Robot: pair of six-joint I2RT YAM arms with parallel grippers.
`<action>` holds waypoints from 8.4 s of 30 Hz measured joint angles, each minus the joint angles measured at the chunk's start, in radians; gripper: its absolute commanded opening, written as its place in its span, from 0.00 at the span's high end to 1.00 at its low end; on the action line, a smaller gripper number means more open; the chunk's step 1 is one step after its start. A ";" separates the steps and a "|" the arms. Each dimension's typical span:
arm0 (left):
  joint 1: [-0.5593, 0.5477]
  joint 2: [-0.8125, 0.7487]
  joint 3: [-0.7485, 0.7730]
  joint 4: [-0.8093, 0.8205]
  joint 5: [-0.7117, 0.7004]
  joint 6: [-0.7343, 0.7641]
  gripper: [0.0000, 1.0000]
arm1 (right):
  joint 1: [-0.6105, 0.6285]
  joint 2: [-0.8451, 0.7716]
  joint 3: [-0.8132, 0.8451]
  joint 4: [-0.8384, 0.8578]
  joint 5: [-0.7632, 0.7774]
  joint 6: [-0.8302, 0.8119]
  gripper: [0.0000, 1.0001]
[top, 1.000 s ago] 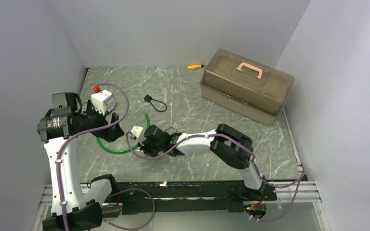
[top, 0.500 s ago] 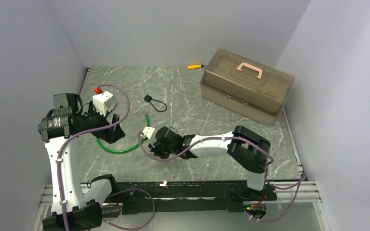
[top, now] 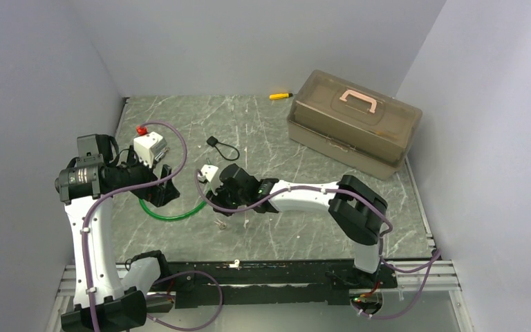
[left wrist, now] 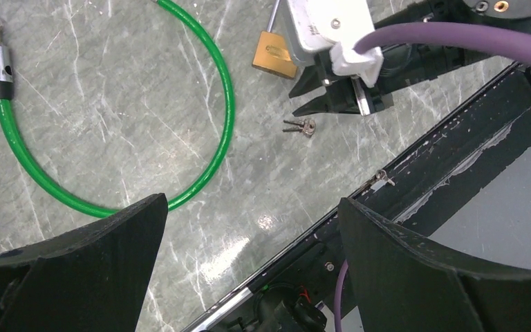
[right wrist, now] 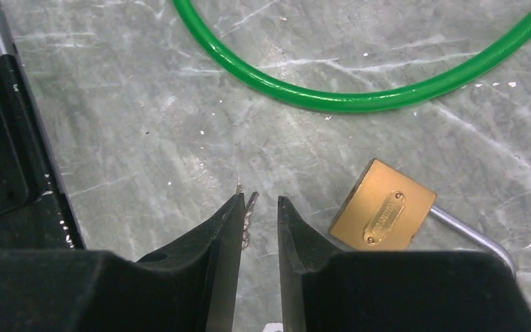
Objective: Unlock with the key
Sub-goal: Pick up the key from the center of the board.
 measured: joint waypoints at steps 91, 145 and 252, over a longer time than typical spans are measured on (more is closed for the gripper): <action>-0.056 -0.185 -0.063 -0.101 0.820 0.437 0.03 | 0.040 -0.568 0.056 0.369 -0.275 0.356 1.00; -0.292 -0.145 0.151 0.227 0.684 -0.167 1.00 | 0.041 -0.671 0.020 0.405 -0.314 0.346 0.96; -0.910 0.106 0.382 -0.235 -0.367 -0.068 1.00 | -0.011 -0.454 0.001 0.212 -0.440 0.200 1.00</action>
